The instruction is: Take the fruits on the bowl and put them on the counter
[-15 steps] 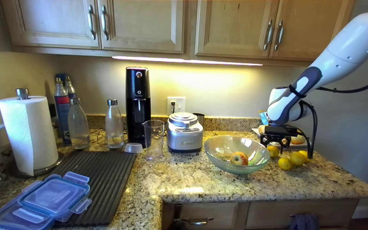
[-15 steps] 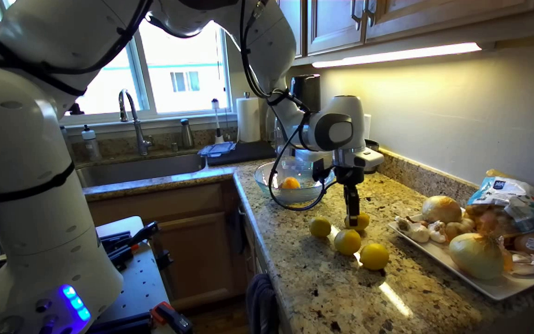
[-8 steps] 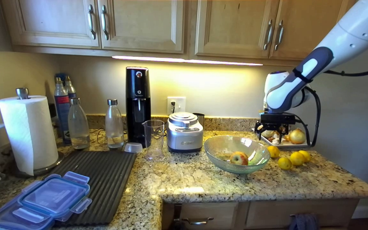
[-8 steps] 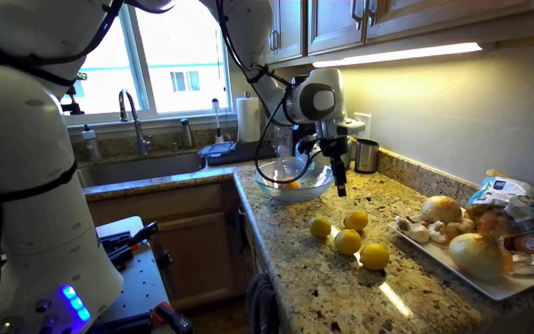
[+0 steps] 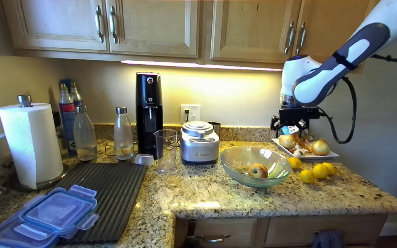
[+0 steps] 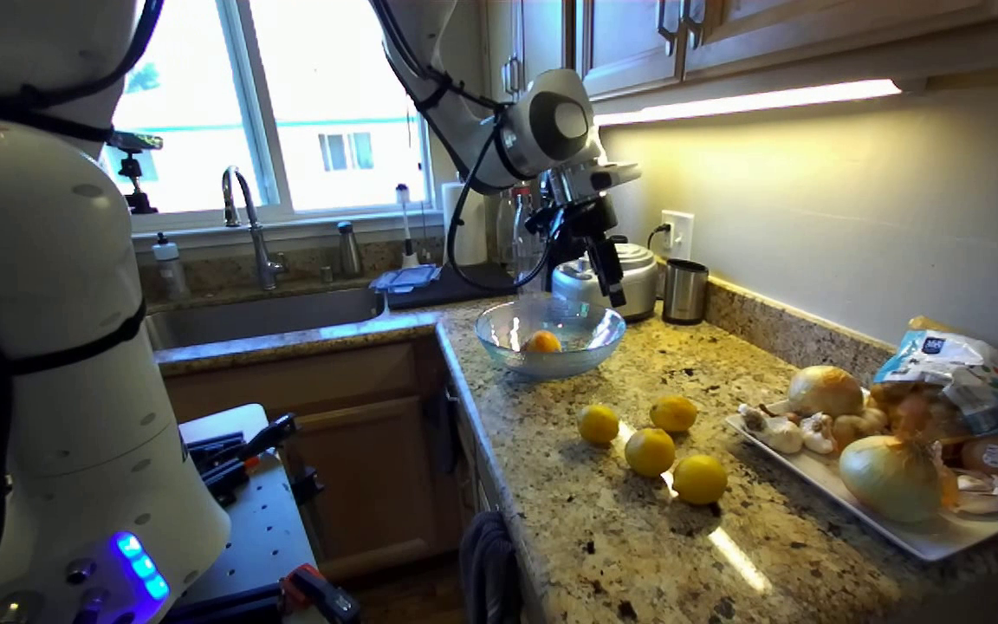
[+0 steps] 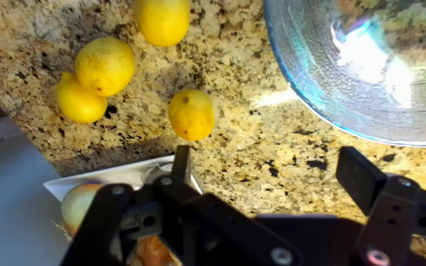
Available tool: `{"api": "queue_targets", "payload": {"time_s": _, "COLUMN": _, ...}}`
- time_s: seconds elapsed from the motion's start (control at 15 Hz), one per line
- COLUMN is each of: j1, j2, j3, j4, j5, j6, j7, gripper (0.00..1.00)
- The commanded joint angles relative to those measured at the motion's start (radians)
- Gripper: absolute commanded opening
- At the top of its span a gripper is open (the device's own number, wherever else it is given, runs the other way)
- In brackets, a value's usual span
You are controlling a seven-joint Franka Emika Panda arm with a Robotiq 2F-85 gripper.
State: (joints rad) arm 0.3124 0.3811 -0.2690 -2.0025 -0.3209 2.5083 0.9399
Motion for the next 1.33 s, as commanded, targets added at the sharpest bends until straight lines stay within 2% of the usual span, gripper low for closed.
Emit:
{"api": "queue_targets", "payload": {"time_s": 0.0, "j1": -0.025, "j2": -0.072, "j3": 0.086, "j4": -0.043, "j5": -0.011, "j6": -0.040, "j7": -0.001, "gripper": 1.00}}
{"api": "queue_targets", "payload": {"time_s": 0.27, "j1": -0.068, "j2": -0.033, "j3": 0.205, "j4": -0.007, "j5": 0.129, "j6": -0.036, "j7": -0.072, "gripper": 1.00}}
{"api": "queue_targets", "payload": {"time_s": 0.47, "j1": -0.087, "j2": 0.010, "j3": 0.255, "j4": 0.013, "j5": 0.217, "j6": -0.008, "j7": -0.128, "gripper": 1.00}}
{"api": "queue_targets", "payload": {"time_s": 0.87, "j1": -0.099, "j2": 0.137, "j3": 0.270, "j4": 0.094, "j5": 0.328, "j6": -0.041, "j7": -0.150, "gripper": 1.00}}
{"api": "queue_targets", "payload": {"time_s": 1.27, "j1": -0.080, "j2": 0.253, "j3": 0.260, "j4": 0.174, "j5": 0.357, "j6": -0.059, "j7": -0.137, "gripper": 1.00}}
